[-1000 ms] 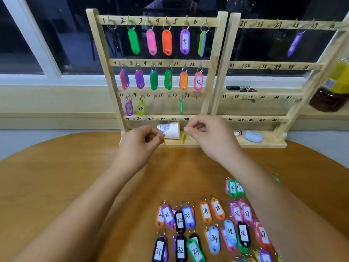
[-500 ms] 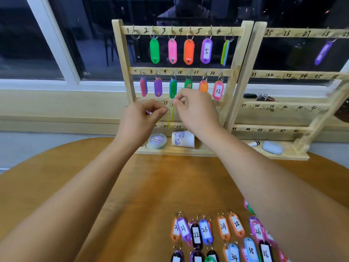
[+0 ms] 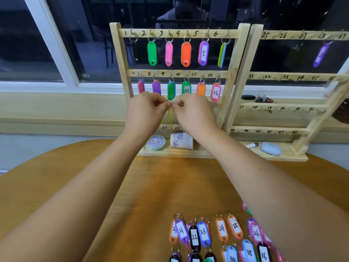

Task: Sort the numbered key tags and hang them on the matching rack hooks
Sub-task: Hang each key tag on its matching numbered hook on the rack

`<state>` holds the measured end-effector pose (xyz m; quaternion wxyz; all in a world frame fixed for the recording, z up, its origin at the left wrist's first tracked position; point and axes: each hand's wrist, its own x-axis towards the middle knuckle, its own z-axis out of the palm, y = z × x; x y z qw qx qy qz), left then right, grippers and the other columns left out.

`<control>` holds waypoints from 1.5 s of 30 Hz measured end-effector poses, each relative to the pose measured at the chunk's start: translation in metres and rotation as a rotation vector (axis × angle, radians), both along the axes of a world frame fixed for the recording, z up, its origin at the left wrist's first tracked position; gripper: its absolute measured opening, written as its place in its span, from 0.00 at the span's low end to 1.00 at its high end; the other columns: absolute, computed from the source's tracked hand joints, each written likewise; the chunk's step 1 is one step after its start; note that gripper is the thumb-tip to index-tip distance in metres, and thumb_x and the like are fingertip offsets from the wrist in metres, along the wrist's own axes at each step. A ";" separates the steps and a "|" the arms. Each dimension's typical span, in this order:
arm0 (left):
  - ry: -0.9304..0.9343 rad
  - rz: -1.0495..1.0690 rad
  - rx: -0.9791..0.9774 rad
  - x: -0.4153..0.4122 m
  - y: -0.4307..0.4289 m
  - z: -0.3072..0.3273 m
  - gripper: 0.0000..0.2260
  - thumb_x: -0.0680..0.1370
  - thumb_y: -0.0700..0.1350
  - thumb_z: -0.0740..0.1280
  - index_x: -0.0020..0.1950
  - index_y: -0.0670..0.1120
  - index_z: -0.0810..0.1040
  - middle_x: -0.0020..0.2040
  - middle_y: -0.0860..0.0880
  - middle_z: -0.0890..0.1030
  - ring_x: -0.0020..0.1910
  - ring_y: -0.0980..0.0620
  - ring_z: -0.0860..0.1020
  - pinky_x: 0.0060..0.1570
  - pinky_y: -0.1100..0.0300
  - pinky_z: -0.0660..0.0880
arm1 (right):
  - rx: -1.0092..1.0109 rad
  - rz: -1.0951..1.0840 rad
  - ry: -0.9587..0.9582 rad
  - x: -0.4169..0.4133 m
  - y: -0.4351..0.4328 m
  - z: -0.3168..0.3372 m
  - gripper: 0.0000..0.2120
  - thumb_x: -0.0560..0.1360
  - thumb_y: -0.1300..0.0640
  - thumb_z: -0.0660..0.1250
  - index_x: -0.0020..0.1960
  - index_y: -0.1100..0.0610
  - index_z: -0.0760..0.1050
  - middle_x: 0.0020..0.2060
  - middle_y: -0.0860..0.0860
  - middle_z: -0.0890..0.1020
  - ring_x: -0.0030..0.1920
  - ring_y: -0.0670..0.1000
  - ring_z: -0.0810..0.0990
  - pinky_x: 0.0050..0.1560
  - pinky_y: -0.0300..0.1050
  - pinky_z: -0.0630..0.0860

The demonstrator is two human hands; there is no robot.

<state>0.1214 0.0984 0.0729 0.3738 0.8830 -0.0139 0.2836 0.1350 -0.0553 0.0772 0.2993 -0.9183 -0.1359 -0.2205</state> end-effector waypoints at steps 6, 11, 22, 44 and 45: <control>0.074 -0.009 0.027 0.001 0.002 0.004 0.08 0.80 0.55 0.74 0.47 0.53 0.89 0.37 0.54 0.85 0.38 0.58 0.81 0.39 0.59 0.77 | 0.060 0.041 -0.001 -0.011 -0.009 0.003 0.06 0.80 0.53 0.67 0.44 0.46 0.79 0.29 0.46 0.77 0.36 0.52 0.80 0.37 0.47 0.77; 0.008 -0.002 -0.053 -0.012 -0.006 0.000 0.04 0.78 0.53 0.75 0.45 0.55 0.85 0.38 0.54 0.82 0.40 0.56 0.80 0.40 0.58 0.75 | 0.160 0.053 0.022 -0.034 -0.036 0.000 0.07 0.78 0.56 0.66 0.43 0.48 0.79 0.25 0.45 0.74 0.29 0.48 0.75 0.34 0.46 0.75; 0.266 -0.203 0.004 -0.068 -0.083 -0.063 0.05 0.79 0.48 0.73 0.44 0.55 0.83 0.39 0.56 0.83 0.41 0.59 0.79 0.37 0.62 0.71 | 0.158 -0.095 0.318 -0.114 -0.154 -0.056 0.08 0.79 0.54 0.72 0.41 0.47 0.81 0.28 0.39 0.78 0.30 0.41 0.76 0.35 0.41 0.68; 0.363 -0.630 0.385 -0.107 -0.169 -0.133 0.15 0.83 0.50 0.67 0.70 0.59 0.80 0.58 0.55 0.74 0.55 0.53 0.79 0.55 0.51 0.80 | -0.149 -0.156 0.301 -0.165 -0.196 -0.130 0.03 0.78 0.50 0.74 0.52 0.47 0.84 0.44 0.41 0.74 0.51 0.46 0.75 0.47 0.43 0.73; 0.348 -0.619 0.386 -0.108 -0.169 -0.133 0.14 0.84 0.50 0.68 0.69 0.59 0.81 0.58 0.55 0.75 0.54 0.53 0.79 0.54 0.51 0.80 | -0.167 -0.155 0.289 -0.164 -0.196 -0.132 0.02 0.79 0.50 0.74 0.50 0.47 0.84 0.43 0.41 0.75 0.50 0.46 0.75 0.47 0.42 0.72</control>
